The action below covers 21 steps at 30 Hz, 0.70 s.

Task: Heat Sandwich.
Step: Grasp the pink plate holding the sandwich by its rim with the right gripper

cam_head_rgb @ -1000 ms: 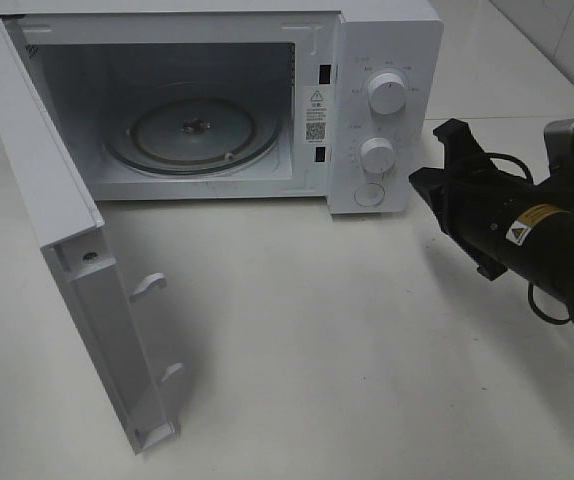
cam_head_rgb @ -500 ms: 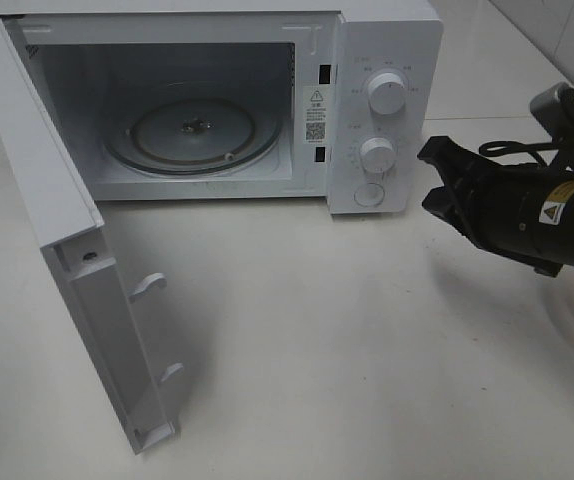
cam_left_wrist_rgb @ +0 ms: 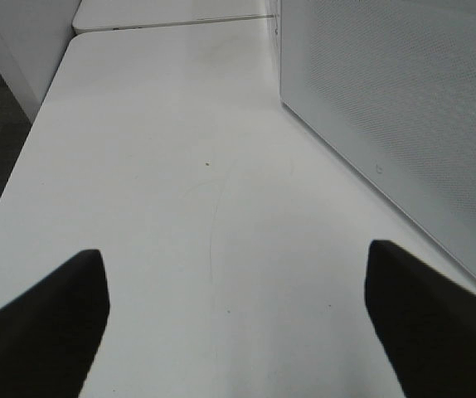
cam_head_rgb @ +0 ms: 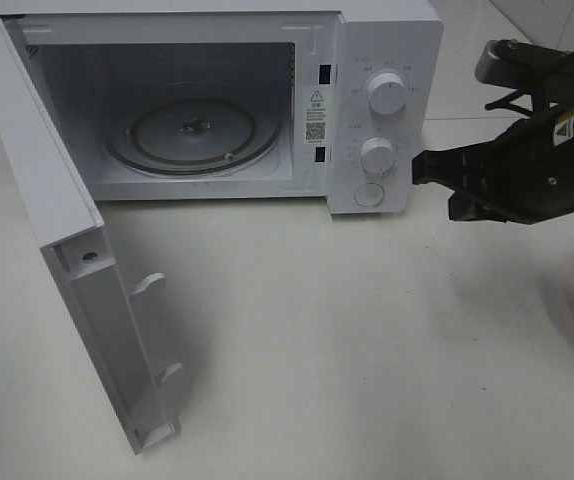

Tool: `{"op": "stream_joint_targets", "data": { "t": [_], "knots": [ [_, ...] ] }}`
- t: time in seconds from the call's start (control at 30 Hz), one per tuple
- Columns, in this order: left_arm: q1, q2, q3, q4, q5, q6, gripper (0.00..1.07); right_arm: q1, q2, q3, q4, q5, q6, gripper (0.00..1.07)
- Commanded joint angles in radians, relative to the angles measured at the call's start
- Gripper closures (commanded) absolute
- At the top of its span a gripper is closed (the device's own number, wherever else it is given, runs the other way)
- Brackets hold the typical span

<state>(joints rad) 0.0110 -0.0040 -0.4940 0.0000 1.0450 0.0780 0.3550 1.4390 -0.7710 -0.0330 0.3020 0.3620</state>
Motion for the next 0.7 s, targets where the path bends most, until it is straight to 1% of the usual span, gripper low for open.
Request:
{"op": "stream_joint_targets", "data": {
  "t": [0.03,0.07,0.2,0.23,0.27,0.37,0.4,0.43,0.5,0.53,0.57,0.63,0.67,0.7],
  "knots": [
    [0.000,-0.023,0.002,0.000,-0.010,-0.001,0.29,-0.003,-0.007,-0.073,-0.009,0.188,-0.102,0.96],
    [0.000,-0.023,0.002,0.000,-0.010,-0.001,0.29,-0.003,-0.007,-0.073,-0.009,0.188,-0.102,0.96],
    [0.000,-0.023,0.002,0.000,-0.010,-0.001,0.29,-0.005,-0.007,-0.175,-0.009,0.404,-0.163,0.90],
    [0.000,-0.023,0.002,0.000,-0.010,-0.001,0.29,-0.005,-0.007,-0.175,-0.009,0.404,-0.163,0.90],
    [0.000,-0.023,0.002,0.000,-0.010,-0.001,0.29,-0.005,-0.007,-0.221,-0.009,0.477,-0.185,0.85],
    [0.000,-0.023,0.002,0.000,-0.010,-0.001,0.29,-0.005,-0.007,-0.284,-0.010,0.569,-0.218,0.73],
    [0.000,-0.023,0.002,0.000,-0.010,-0.001,0.29,-0.005,-0.007,-0.284,-0.010,0.569,-0.218,0.73],
    [0.000,-0.023,0.002,0.000,-0.010,-0.001,0.29,-0.005,-0.007,-0.325,-0.010,0.622,-0.228,0.64],
    [0.000,-0.023,0.002,0.000,-0.010,-0.001,0.29,-0.005,-0.007,-0.368,-0.011,0.656,-0.229,0.56],
    [0.000,-0.023,0.002,0.000,-0.010,-0.001,0.29,-0.005,-0.007,-0.368,-0.011,0.656,-0.229,0.56],
    [0.000,-0.023,0.002,0.000,-0.010,-0.001,0.29,-0.005,-0.007,-0.401,-0.016,0.678,-0.229,0.48],
    [0.000,-0.023,0.002,0.000,-0.010,-0.001,0.29,-0.005,-0.007,-0.428,-0.025,0.696,-0.224,0.40],
    [0.000,-0.023,0.002,0.000,-0.010,-0.001,0.29,-0.006,-0.007,-0.448,-0.039,0.723,-0.206,0.35],
    [0.000,-0.023,0.002,0.000,-0.010,-0.001,0.29,-0.006,-0.007,-0.448,-0.039,0.723,-0.206,0.35]
  ]
}}
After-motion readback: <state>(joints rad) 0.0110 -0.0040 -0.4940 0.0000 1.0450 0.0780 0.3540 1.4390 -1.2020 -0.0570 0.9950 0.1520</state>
